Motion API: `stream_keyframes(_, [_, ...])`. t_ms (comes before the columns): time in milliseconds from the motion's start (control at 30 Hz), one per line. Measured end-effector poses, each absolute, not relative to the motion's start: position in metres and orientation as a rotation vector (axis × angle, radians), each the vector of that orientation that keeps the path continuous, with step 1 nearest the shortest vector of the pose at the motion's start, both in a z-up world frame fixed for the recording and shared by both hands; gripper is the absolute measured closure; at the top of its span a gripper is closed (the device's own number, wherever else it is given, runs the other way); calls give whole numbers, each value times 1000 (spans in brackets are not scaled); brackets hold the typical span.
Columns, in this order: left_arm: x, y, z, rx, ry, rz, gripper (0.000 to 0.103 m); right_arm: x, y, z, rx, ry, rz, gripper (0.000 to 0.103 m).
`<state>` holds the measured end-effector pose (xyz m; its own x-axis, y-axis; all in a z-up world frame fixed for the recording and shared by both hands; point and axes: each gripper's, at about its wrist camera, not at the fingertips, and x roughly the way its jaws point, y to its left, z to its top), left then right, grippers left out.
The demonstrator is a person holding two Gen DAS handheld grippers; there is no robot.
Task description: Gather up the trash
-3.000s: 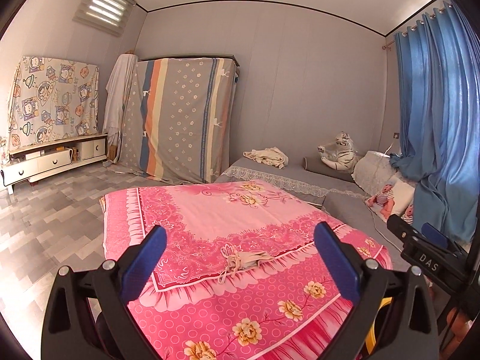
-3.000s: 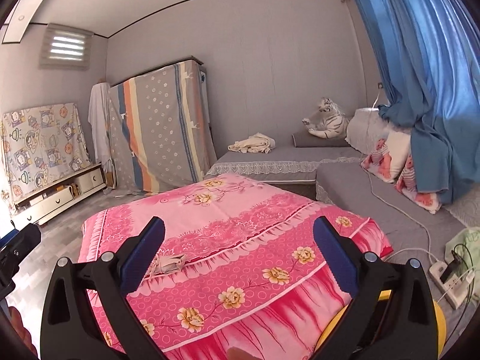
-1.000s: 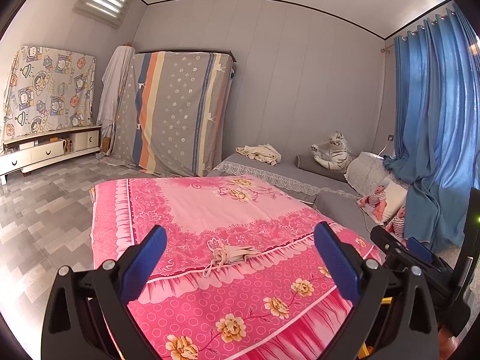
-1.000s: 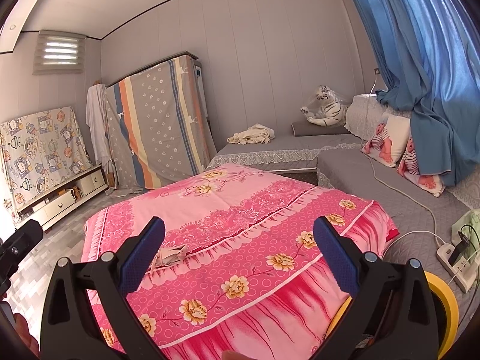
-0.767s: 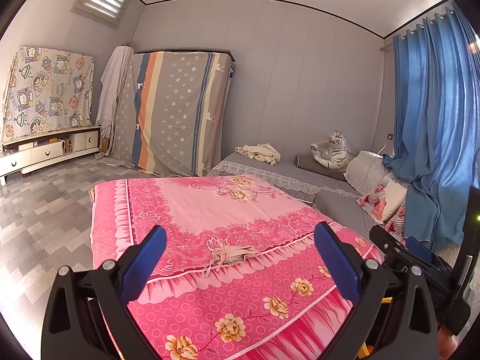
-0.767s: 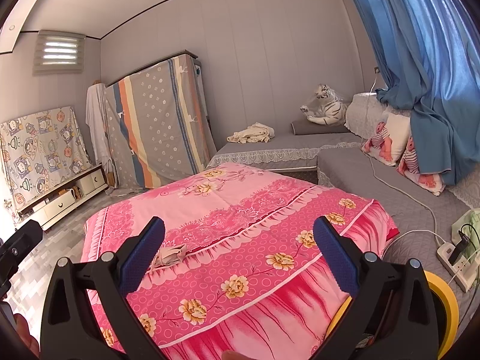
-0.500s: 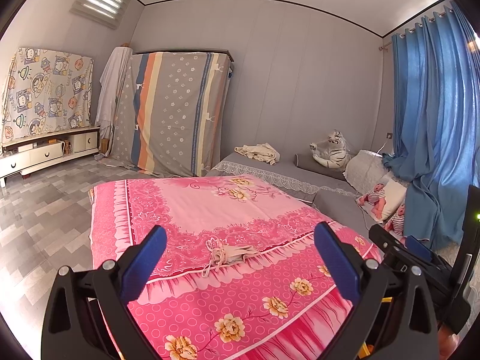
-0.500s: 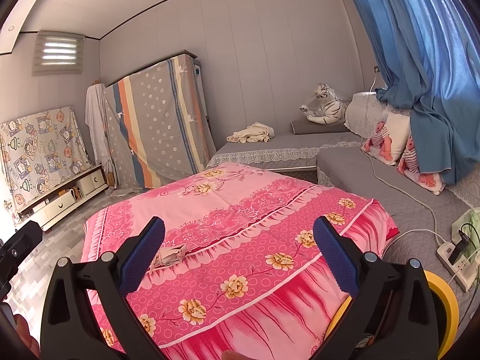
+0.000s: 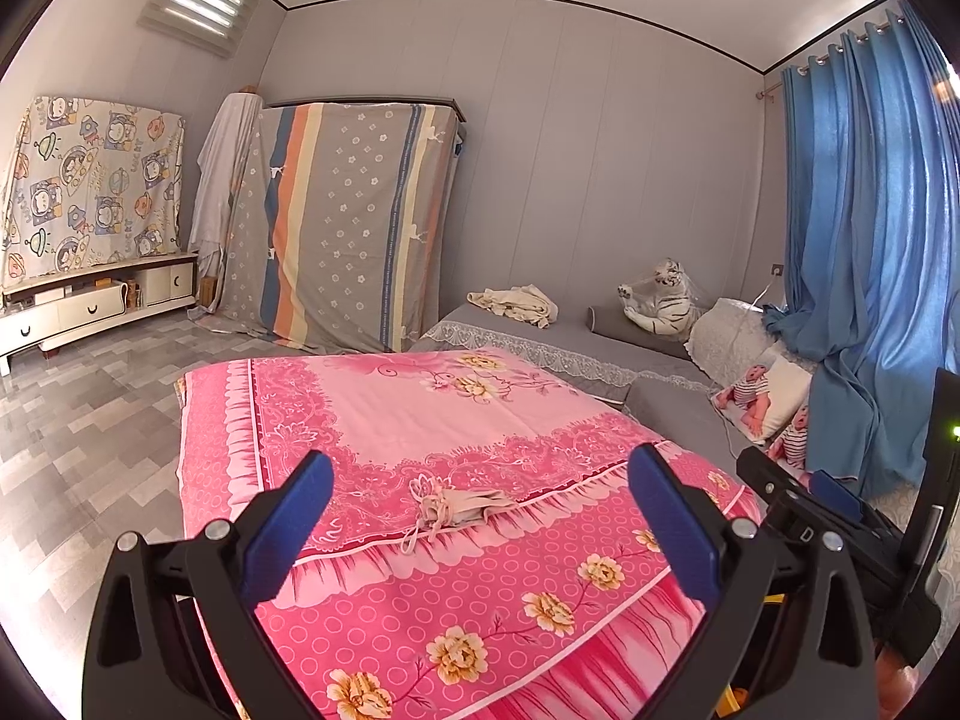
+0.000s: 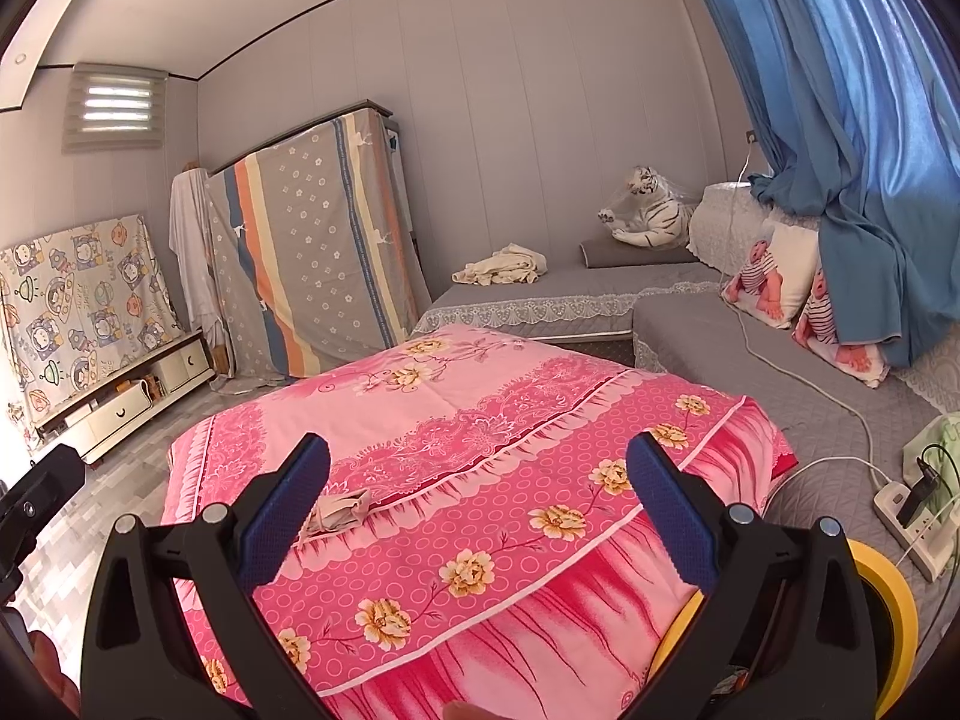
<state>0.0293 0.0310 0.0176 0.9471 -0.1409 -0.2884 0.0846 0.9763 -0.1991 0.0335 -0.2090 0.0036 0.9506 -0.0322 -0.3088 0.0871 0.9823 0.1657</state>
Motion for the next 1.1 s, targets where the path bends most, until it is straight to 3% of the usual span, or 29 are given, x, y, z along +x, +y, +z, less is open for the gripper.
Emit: stream_keyframes(1100, [33,33,13,-190,322,-118,8,33,-209,0,187,319,-63,8])
